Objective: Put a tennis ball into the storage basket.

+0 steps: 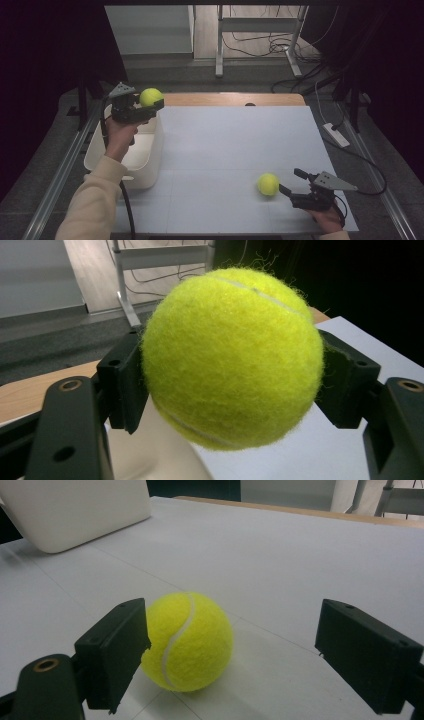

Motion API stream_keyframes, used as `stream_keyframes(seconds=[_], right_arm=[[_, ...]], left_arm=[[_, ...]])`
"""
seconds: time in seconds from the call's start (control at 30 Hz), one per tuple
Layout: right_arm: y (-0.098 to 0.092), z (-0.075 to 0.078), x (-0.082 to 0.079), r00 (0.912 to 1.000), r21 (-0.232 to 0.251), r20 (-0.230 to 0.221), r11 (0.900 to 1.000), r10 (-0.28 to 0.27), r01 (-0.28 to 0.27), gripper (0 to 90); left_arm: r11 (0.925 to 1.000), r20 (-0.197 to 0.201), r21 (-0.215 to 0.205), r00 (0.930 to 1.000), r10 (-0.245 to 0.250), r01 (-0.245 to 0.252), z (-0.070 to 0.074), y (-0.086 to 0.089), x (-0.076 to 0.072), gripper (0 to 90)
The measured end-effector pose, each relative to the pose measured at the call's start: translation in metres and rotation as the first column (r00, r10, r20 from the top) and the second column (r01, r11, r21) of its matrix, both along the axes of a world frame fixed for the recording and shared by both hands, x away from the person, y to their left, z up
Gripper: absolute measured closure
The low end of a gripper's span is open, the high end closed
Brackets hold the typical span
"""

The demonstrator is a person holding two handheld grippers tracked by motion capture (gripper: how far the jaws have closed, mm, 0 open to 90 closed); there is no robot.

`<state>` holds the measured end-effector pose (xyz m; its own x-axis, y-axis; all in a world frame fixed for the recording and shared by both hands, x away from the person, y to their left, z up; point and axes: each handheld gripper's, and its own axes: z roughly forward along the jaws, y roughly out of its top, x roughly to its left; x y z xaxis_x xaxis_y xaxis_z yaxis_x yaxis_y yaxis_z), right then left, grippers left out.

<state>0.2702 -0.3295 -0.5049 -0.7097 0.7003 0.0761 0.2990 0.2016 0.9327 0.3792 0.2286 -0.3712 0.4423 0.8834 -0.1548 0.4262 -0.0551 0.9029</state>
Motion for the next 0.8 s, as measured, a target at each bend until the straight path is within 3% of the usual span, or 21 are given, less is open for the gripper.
stream_keyframes(seconds=[0.8], right_arm=[[0.0, 0.0, 0.0, 1.0, 0.002, 0.002, 1.0, -0.003, 0.003, 13.9]], left_arm=[[0.9943, -0.032, 0.016, 0.9938, 0.106, -0.106, -0.007, 0.029, 0.007, 27.4]])
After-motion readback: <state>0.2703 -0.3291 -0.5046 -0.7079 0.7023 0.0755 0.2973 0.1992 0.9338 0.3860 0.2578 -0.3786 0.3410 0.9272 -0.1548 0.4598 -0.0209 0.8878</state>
